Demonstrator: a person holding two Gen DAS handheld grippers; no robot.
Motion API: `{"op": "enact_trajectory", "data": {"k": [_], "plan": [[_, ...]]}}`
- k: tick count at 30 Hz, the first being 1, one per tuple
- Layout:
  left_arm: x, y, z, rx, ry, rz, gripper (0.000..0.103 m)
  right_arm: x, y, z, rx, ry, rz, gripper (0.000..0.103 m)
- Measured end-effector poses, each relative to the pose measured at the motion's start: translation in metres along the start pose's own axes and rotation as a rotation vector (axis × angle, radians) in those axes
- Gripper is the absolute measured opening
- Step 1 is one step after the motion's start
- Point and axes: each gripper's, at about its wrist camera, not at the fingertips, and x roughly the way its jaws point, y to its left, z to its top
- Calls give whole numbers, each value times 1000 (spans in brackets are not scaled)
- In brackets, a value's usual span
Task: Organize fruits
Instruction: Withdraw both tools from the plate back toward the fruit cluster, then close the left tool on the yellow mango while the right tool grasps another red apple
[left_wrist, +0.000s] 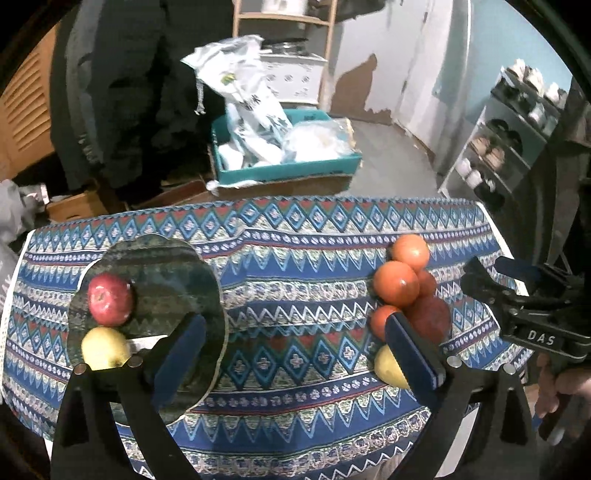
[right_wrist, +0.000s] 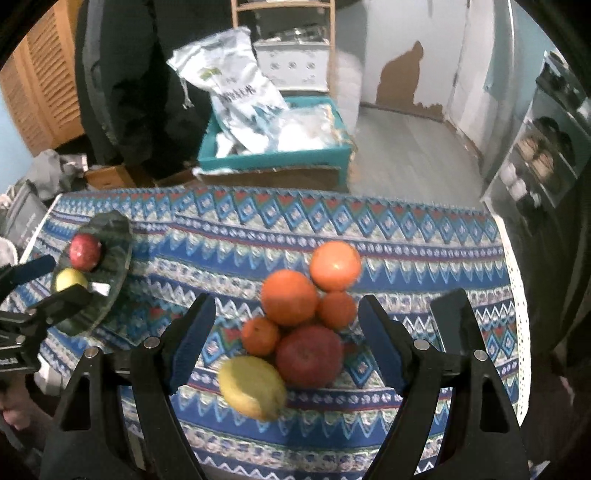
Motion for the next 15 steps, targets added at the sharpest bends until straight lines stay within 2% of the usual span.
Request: {"op": "enact_trajectory", "data": {"k": [15], "plan": [[57, -25, -8, 25, 125, -3, 99, 67, -28, -29, 50, 173, 24, 80]]}}
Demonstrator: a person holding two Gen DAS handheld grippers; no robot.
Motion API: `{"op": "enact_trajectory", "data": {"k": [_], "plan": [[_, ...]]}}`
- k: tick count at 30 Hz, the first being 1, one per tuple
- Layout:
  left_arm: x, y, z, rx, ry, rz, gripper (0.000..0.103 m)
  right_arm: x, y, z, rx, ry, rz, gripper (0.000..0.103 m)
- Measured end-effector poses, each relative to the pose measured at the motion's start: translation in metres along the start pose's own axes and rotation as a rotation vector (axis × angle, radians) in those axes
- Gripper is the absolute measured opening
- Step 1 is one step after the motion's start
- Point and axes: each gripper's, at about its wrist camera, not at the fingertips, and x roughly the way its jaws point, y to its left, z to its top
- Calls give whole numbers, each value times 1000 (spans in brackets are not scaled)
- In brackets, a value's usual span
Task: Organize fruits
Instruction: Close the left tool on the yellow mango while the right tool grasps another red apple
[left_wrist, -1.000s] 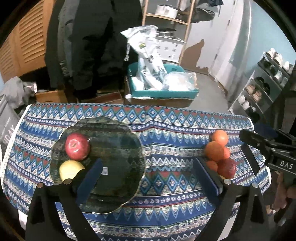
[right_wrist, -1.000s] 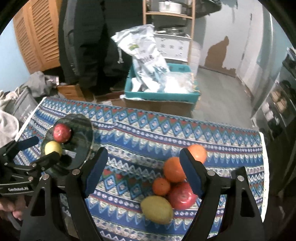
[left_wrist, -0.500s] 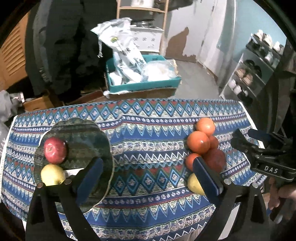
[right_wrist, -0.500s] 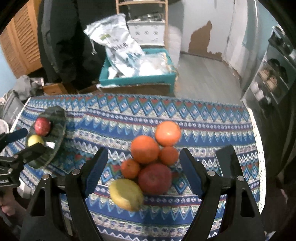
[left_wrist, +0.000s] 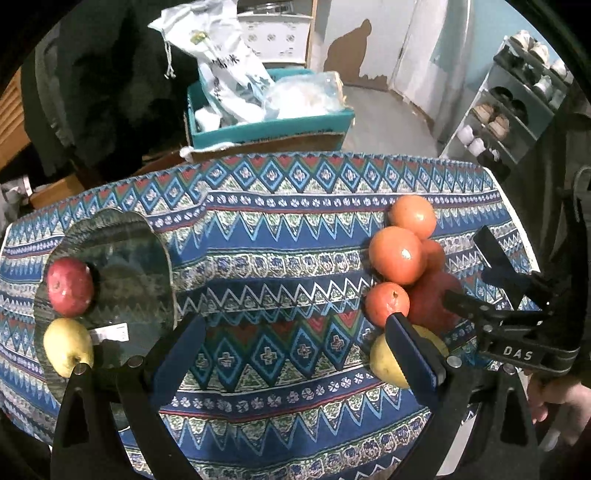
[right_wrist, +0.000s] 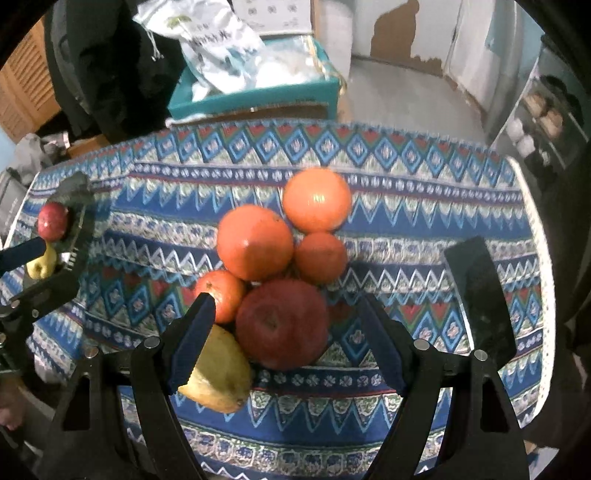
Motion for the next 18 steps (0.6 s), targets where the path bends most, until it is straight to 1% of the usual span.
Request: {"op": "enact_trajectory", "data": {"k": [6, 9, 13, 15, 17, 18], "plan": [[17, -6, -1, 8, 37, 4, 99, 25, -5, -7, 5, 58, 11, 80], [23, -6, -2, 1, 51, -3, 99, 33, -5, -8, 9, 73, 36, 80], [26, -5, -4, 1, 61, -6, 99, 43, -4, -10, -1, 92, 47, 80], [27, -5, -5, 1, 66, -11, 99, 47, -7, -11, 16, 95, 66, 80], [28, -6, -5, 3, 68, -17, 99, 51, -8, -12, 34, 104, 95, 75], [28, -7, -5, 4, 68, -18, 99, 51, -9, -12, 40, 107, 104, 75]]}}
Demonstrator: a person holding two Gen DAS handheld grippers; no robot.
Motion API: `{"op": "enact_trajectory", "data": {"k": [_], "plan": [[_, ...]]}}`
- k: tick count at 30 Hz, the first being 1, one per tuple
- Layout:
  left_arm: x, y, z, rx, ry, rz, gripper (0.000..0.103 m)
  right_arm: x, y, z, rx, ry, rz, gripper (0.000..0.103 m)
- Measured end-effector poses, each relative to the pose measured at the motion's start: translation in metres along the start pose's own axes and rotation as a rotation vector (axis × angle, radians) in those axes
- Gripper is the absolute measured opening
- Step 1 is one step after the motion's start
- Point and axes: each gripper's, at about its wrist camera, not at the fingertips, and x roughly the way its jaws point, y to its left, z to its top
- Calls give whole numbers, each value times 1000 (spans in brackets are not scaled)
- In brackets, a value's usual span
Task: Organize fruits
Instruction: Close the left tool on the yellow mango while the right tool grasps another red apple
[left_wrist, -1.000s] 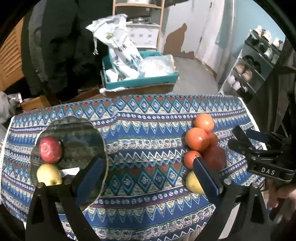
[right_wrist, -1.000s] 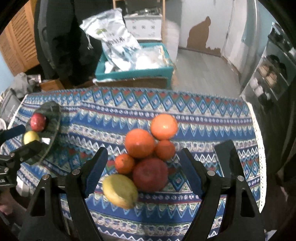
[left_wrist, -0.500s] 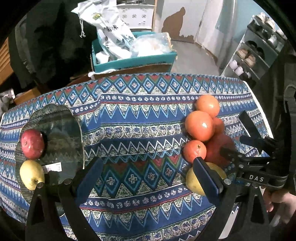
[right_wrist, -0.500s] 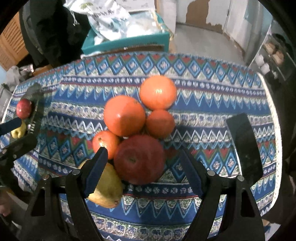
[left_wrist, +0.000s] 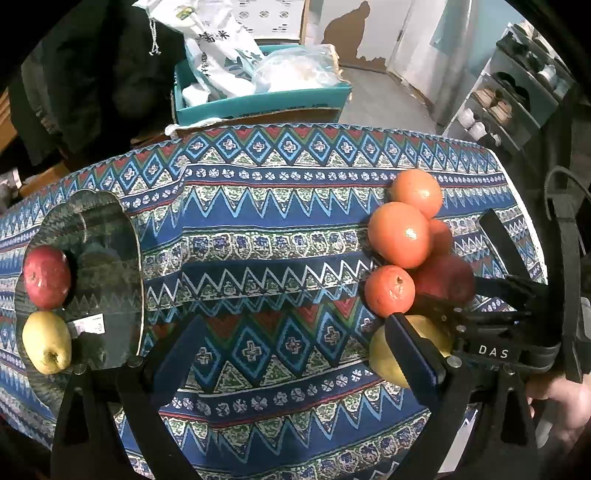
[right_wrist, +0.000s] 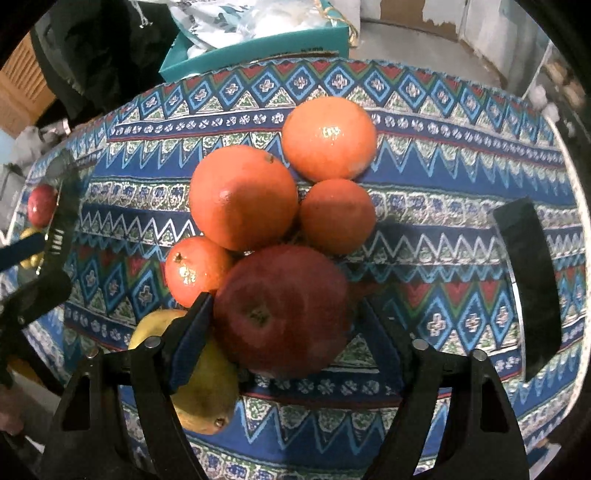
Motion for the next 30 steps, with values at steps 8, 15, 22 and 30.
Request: {"op": "enact_trajectory", "data": {"k": [8, 15, 22, 30], "plan": [[2, -18, -3, 22, 12, -57, 99, -12, -1, 0, -32, -33, -59, 74], [7, -44, -11, 73, 38, -84, 99, -31, -28, -4, 36, -63, -87, 75], [16, -67, -17, 81, 77, -126, 99, -47, -54, -15, 94, -93, -96, 75], [38, -90, -24, 113, 128, -112, 99, -59, -64, -31, 104, -108, -123, 75]]}}
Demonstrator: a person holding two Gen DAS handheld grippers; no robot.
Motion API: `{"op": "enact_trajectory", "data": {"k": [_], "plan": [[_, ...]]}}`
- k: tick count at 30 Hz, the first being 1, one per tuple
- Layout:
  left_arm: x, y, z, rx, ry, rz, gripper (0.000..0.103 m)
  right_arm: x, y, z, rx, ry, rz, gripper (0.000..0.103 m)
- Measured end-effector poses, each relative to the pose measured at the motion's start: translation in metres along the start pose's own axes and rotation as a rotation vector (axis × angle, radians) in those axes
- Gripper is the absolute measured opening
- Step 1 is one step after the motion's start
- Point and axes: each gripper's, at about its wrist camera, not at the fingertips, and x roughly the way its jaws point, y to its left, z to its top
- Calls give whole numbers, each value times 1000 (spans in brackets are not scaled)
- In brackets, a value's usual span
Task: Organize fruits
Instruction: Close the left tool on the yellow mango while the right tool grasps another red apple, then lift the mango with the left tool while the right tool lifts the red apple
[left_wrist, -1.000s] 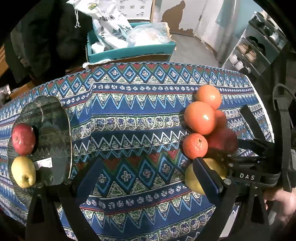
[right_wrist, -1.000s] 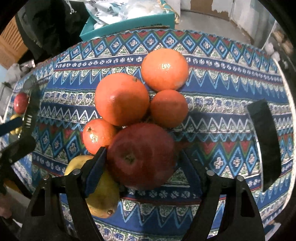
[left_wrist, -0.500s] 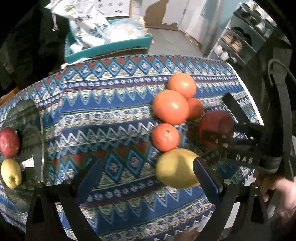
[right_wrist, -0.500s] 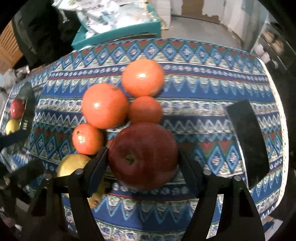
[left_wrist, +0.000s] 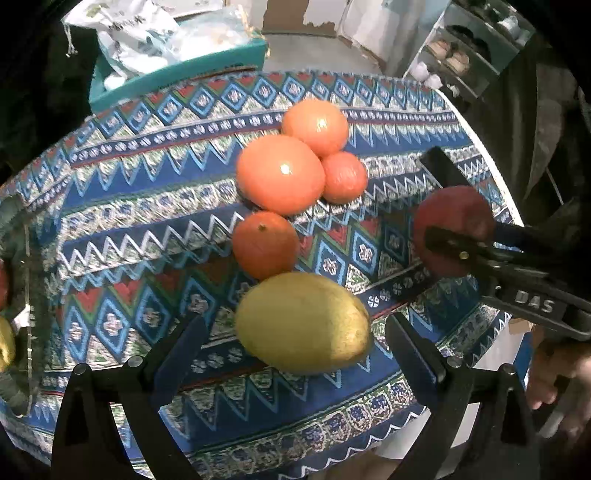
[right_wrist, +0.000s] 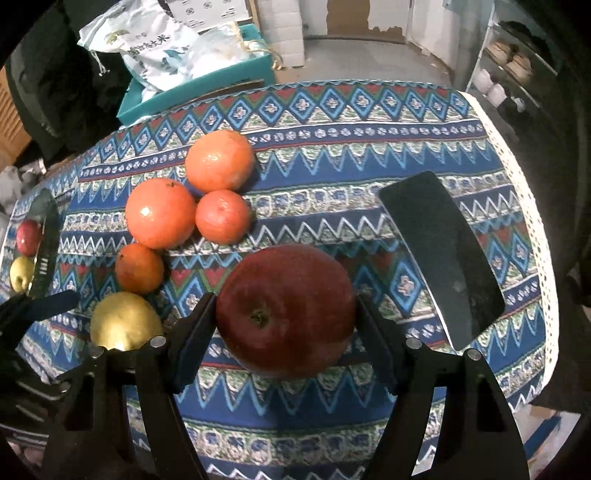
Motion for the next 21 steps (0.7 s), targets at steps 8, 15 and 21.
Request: {"op": "enact_trajectory", "data": {"k": [8, 15, 21], "plan": [[21, -2, -2, -31, 42, -17, 98, 2, -4, -4, 5, 7, 8, 75], [26, -4, -2, -25, 39, -14, 85, 5, -4, -4, 7, 12, 12, 75], [25, -10, -6, 15, 17, 19, 84, 4, -2, -4, -4, 3, 6, 75]]}}
